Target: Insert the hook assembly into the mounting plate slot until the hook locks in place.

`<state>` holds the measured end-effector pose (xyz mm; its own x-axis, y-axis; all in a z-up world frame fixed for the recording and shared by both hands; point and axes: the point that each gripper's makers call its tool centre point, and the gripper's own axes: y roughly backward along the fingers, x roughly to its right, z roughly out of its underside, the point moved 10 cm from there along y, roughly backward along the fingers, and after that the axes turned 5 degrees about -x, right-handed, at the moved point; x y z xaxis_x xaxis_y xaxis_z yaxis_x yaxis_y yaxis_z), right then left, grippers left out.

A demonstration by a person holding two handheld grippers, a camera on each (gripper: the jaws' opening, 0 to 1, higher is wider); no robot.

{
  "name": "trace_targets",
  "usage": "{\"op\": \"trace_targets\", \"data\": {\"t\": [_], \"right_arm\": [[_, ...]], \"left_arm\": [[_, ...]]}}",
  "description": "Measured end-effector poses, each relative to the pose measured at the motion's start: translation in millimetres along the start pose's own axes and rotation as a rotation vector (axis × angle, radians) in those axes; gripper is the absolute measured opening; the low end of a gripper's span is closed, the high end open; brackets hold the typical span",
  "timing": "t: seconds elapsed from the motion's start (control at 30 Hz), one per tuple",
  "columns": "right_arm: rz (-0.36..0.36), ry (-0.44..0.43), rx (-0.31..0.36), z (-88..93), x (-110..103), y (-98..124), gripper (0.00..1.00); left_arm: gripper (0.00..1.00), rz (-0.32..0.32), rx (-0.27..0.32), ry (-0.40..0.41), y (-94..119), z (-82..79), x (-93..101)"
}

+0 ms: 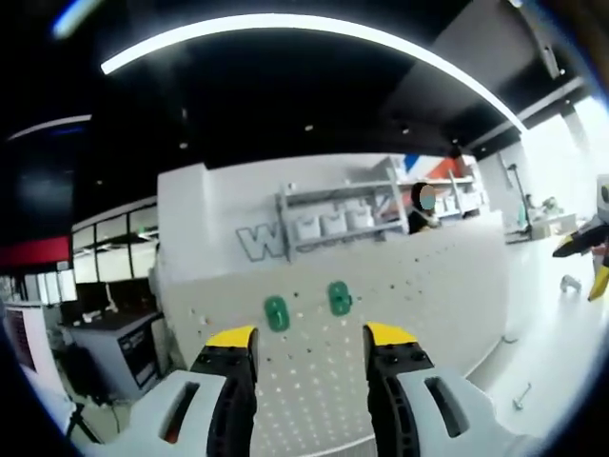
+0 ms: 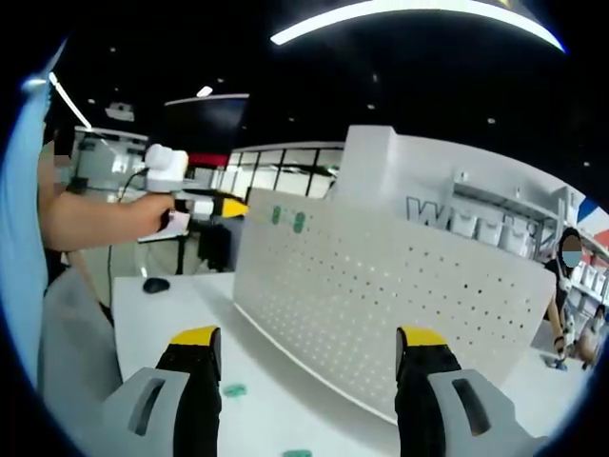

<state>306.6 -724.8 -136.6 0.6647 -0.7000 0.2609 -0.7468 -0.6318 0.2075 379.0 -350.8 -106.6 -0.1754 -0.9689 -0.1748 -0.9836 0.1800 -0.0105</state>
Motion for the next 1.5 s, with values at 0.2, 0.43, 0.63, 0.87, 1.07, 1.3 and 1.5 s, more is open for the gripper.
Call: {"op": "trace_targets", "data": {"t": [0.2,0.43,0.63,0.87,1.07,1.3,1.5], "right_arm": [[-0.002,0.003,0.003,-1.1,-1.2,0.6,0.75],[-0.012,0.005,0.008,-1.7,-3.6,0.1,0.75],[-0.025,0.006,0.006,-0.1,-6.2,-0.8,0.75],[-0.04,0.009,0.006,0.2,-8.6,-4.5,0.74],[-0.058,0.007,-0.002,4.7,-9.3,-12.5,0.74],[-0.079,-0.005,-0.017,12.2,-9.3,-23.6,0.73],[-0.108,-0.015,-0.049,24.2,-9.0,-34.3,0.73]], "left_arm": [[0.46,0.013,-0.014,0.003,12.5,6.4,6.9],[0.45,0.029,-0.032,0.011,24.2,13.9,14.6],[0.45,0.036,-0.035,0.01,33.1,15.0,18.5],[0.44,0.044,-0.046,0.011,40.1,18.5,22.3],[0.44,0.048,-0.05,0.012,42.7,19.9,23.3],[0.44,0.048,-0.051,0.012,42.7,21.1,22.6],[0.44,0.054,-0.057,0.008,44.5,22.7,24.6]]}}
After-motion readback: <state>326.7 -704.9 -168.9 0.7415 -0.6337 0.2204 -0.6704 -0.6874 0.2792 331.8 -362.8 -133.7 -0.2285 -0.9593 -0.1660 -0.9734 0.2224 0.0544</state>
